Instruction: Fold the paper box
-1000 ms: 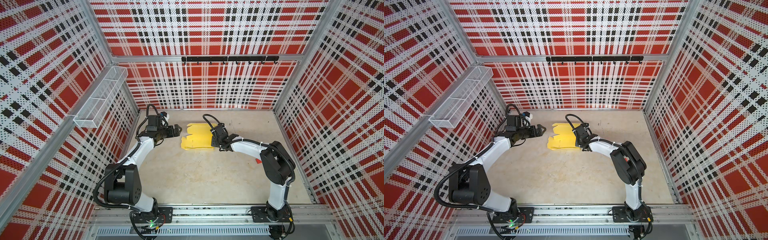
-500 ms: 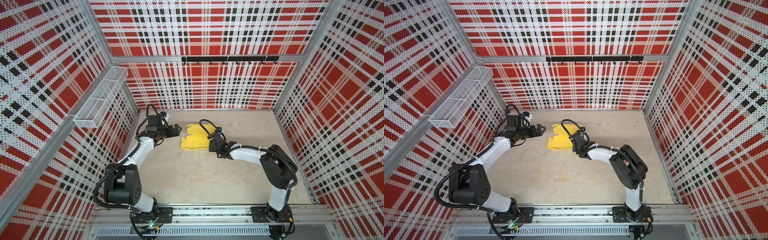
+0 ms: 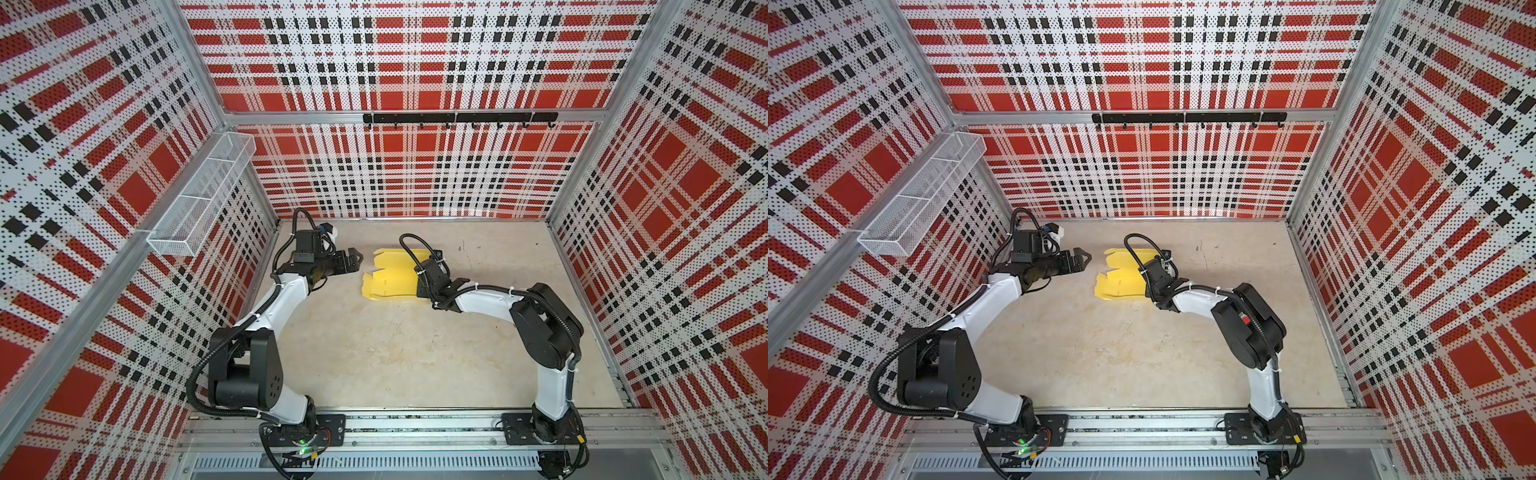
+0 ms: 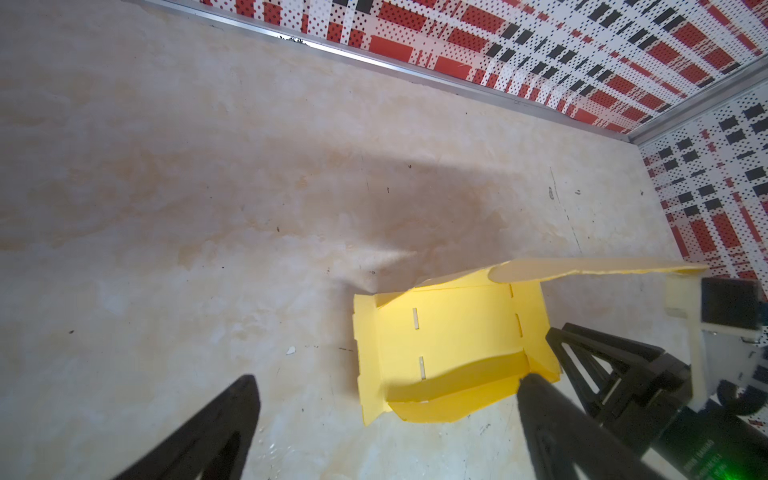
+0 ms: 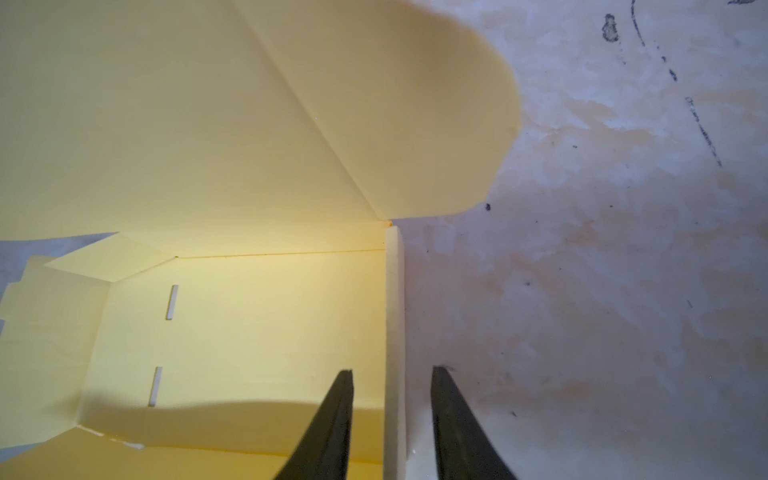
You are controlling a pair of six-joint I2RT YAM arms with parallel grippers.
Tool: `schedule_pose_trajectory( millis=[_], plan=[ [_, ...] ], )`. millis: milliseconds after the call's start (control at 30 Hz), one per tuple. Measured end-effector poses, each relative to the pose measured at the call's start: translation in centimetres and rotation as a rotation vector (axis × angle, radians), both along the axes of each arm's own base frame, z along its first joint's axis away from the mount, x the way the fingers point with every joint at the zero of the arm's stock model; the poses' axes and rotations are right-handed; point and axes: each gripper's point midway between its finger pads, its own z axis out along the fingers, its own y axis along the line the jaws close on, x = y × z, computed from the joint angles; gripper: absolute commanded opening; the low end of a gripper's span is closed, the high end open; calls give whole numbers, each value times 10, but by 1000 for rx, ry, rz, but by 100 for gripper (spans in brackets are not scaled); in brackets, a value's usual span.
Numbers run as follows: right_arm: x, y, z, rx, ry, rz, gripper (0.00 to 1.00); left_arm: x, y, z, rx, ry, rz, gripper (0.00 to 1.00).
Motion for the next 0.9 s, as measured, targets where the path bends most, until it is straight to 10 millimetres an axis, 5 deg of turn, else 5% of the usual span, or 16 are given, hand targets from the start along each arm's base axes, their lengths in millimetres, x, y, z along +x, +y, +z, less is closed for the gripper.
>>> schedule_pose_trajectory(
  millis=[633, 900],
  plan=[
    [0, -16, -11, -38, 25, -4, 11, -1, 0, -11, -23, 1, 13, 100],
    [-26, -45, -4, -72, 33, -7, 10, -10, -20, -25, -66, 30, -12, 83]
  ],
)
